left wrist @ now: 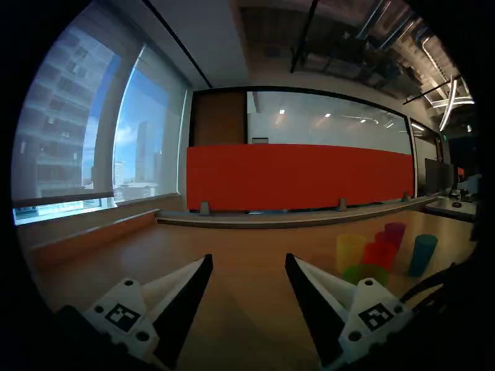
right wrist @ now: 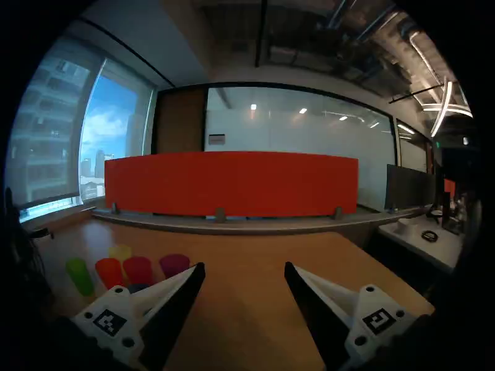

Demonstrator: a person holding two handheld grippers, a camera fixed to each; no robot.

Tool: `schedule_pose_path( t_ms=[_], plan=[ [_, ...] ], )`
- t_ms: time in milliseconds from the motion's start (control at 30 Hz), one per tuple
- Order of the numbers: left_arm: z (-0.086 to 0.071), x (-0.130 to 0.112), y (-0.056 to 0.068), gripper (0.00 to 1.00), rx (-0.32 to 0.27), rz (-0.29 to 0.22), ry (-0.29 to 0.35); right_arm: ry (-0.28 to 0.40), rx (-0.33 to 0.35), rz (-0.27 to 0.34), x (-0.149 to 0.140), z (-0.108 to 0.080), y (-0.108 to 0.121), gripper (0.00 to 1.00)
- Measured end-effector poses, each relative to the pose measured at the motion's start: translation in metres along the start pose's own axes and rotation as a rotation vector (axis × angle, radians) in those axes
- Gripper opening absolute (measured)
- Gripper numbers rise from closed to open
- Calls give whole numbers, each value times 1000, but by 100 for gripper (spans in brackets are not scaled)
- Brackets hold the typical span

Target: Pour water

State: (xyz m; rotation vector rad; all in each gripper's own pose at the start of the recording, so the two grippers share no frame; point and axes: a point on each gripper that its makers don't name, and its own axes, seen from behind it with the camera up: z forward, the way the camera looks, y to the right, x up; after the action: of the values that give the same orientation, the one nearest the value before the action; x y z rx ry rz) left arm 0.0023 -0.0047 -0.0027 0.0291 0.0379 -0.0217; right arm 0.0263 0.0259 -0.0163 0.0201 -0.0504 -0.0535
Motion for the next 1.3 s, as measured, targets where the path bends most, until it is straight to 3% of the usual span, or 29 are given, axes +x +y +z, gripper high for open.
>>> schedule_pose_path(
  t_ms=[500,800,1000,1300],
  plan=[
    [0,0,-1,86,0,0,0,126,26,-87,7,7,-19,100],
    [0,0,-1,86,0,1,0,137,8,-10,-12,17,-21,100],
    [0,0,-1,86,0,1,0,127,-1,-18,-26,21,-22,100],
    [1,0,0,86,0,1,0,112,-18,28,-43,24,-19,99]
  ],
)
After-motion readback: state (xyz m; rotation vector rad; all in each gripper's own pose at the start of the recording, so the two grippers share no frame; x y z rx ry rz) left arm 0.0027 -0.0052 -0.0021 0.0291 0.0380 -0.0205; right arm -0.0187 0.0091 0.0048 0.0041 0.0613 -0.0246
